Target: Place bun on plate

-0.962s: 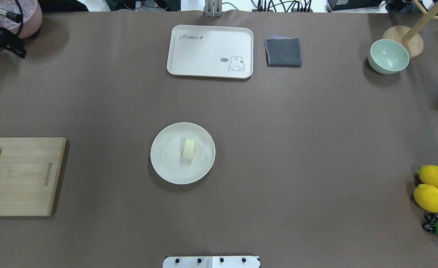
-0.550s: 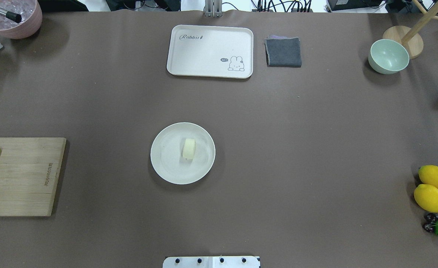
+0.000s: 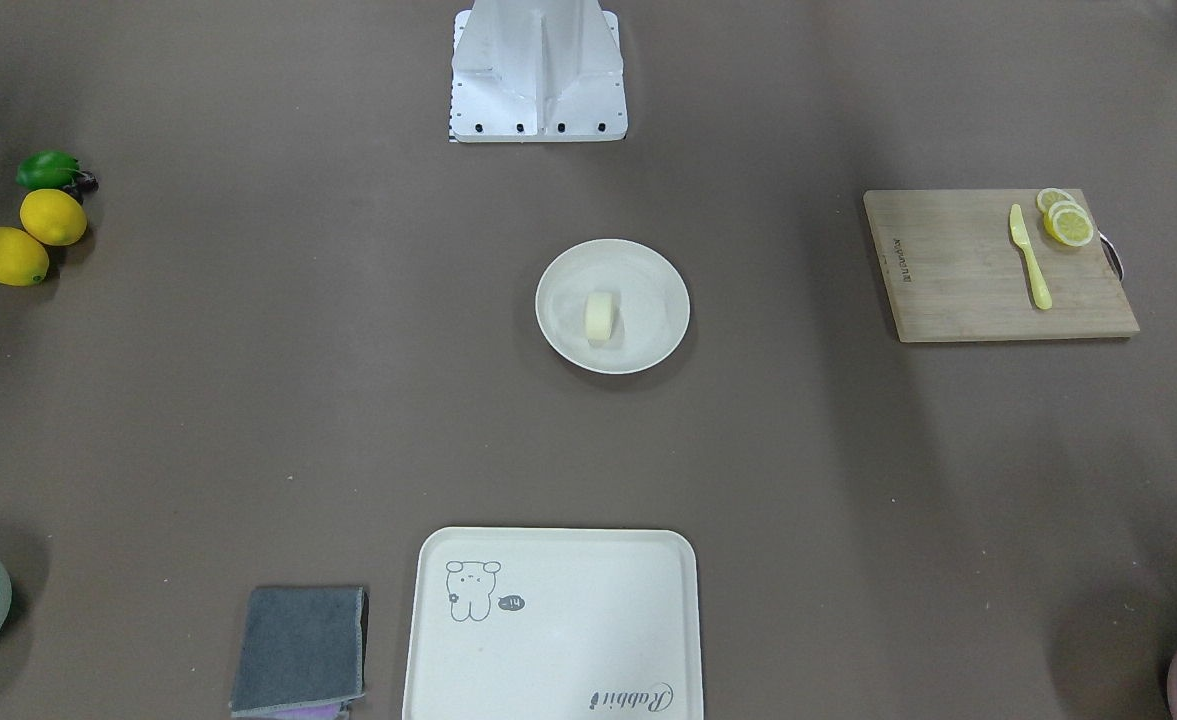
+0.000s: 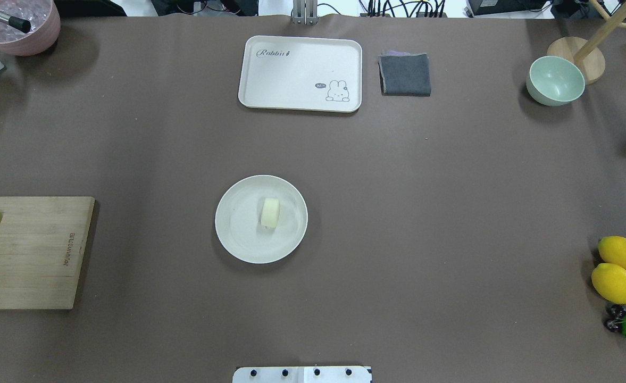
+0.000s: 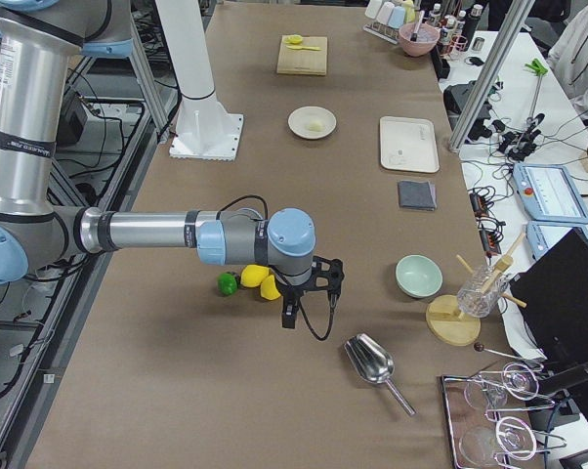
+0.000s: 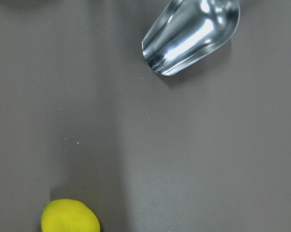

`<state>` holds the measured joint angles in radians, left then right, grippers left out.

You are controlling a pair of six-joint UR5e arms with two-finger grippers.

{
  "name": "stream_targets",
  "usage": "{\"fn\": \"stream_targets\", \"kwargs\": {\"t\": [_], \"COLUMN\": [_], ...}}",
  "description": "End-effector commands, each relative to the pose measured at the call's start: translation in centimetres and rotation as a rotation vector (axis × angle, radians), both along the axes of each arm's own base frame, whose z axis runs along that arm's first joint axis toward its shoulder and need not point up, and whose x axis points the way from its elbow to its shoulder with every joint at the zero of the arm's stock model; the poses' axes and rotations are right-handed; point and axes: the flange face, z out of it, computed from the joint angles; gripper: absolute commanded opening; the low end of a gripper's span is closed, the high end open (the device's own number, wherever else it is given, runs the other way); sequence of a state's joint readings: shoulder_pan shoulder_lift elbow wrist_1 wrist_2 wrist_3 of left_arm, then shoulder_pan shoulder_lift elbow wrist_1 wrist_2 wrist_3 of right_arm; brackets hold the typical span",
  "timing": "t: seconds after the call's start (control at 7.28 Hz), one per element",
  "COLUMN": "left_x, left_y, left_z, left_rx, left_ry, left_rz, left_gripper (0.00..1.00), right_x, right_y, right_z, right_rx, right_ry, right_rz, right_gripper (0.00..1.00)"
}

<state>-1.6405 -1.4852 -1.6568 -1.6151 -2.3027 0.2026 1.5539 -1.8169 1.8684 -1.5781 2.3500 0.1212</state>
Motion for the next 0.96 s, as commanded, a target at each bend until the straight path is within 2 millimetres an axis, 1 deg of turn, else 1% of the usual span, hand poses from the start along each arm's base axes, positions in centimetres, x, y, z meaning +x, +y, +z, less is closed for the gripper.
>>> {"fn": "stream_targets", "kwargs": {"t": [0.0,0.14,0.27,0.41,0.55,0.69,0.82], "left_x": [-0.4,-1.2,-1.2,-1.1,-0.8,-0.6,-0.6], "left_y": [3.2,3.4,2.9,2.9,2.6,1.6,2.0], "left_z": [2.3,2.9,3.7,3.5,3.4,2.4,2.7], "left_rx": [0.103,0.190,0.151,0.108,-0.019,-0.132,-0.195], "left_ry": [-0.005,-0.008,-0.001,0.017,0.054,0.064,0.071], "left_rz": [-0.011,-0.039,-0.066,-0.106,-0.115,-0.110,-0.109], "left_gripper": [0.98,0.98,0.98,0.98,0.98,0.98,0.98], "right_x": [0.0,0.0,0.0,0.0,0.0,-0.1,-0.1], "right_y": [0.0,0.1,0.1,0.0,0.0,0.1,0.1], "right_z": [0.1,0.4,0.3,0.3,0.2,0.3,0.3], "right_rx": [-0.001,-0.007,-0.006,-0.005,-0.005,-0.007,-0.007], "right_ry": [0.000,0.000,0.000,-0.001,-0.005,-0.009,-0.011], "right_rz": [0.000,0.000,0.000,0.001,0.001,0.001,0.001], "right_gripper": [1.00,1.00,1.00,1.00,1.00,1.00,1.00]}}
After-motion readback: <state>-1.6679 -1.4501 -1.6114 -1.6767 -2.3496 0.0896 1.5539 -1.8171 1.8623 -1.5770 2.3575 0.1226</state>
